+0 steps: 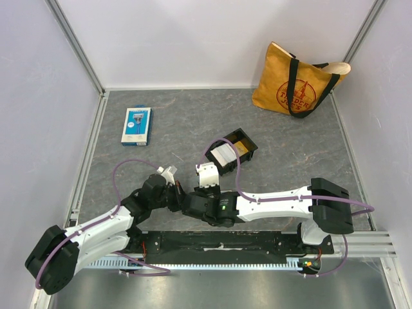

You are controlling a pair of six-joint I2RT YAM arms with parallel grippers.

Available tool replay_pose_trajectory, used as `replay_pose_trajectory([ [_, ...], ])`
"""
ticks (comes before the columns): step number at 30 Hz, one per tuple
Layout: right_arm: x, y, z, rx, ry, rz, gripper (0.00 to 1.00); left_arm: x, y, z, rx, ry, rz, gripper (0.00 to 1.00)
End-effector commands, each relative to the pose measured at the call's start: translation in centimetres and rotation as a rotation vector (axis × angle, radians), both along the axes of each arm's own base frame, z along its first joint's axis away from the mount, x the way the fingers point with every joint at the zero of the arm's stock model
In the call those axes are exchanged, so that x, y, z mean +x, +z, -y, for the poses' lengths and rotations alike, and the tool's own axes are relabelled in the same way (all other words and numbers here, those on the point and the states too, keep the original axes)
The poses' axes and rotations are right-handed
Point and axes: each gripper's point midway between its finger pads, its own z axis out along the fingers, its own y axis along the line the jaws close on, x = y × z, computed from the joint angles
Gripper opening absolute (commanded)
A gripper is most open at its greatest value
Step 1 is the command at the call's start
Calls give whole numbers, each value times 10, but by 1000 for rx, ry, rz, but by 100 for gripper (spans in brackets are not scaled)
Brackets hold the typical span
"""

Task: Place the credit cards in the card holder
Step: Insert the credit card into the card holder.

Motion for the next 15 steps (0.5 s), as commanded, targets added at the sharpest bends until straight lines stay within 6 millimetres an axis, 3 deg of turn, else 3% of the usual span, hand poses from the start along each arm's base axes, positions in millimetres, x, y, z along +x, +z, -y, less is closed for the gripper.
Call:
replay_pose_trajectory([
  [1, 6, 20, 3, -2, -39, 55, 0, 1, 4, 4, -34, 1, 6, 2],
  [15, 3, 15, 33, -35, -87, 37, 0, -2, -5, 0, -15, 6, -7, 2],
])
